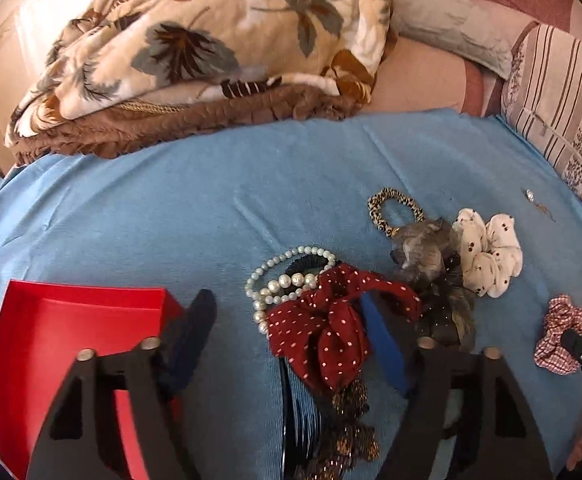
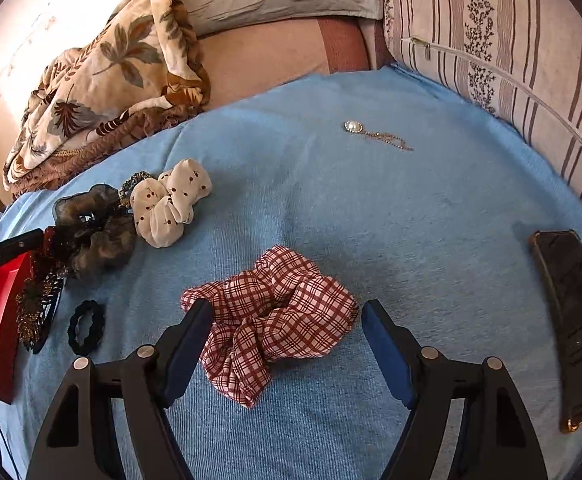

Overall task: Organize jewelry
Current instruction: 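Grasp the red polka-dot scrunchie with the left tool while the right grasps the plaid scrunchie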

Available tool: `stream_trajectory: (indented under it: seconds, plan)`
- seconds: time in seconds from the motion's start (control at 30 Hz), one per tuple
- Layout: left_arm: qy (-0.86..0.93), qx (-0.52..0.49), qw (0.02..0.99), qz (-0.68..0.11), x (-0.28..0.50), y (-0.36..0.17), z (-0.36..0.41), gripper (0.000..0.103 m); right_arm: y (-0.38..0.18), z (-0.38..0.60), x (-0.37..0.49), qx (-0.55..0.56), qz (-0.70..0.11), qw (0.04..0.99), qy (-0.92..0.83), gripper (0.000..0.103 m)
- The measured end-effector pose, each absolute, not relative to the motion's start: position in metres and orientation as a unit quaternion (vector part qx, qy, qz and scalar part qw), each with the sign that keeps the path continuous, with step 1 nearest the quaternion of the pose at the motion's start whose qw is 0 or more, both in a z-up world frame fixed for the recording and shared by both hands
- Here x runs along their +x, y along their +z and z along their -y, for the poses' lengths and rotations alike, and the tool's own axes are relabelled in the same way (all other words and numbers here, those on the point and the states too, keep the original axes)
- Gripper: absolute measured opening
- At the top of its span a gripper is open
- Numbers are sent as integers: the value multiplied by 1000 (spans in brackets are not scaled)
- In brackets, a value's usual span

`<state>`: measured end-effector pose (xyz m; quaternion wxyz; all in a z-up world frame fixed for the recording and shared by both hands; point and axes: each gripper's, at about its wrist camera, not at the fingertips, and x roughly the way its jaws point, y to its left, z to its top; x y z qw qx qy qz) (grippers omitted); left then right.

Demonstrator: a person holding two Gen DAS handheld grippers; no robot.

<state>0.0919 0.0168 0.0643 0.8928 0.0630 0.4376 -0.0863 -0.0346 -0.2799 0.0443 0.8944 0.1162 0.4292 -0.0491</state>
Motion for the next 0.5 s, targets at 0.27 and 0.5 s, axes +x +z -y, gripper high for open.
stream_trajectory:
  seconds: [0.27, 0.5]
  plan:
    - [-122, 33, 884, -449, 84, 69, -10, 3, 45, 277, -34, 124, -427, 895, -31, 21]
    - [-153, -24, 892, -424, 48, 114, -31, 3, 68, 269, -50, 117, -399, 909, -22, 14]
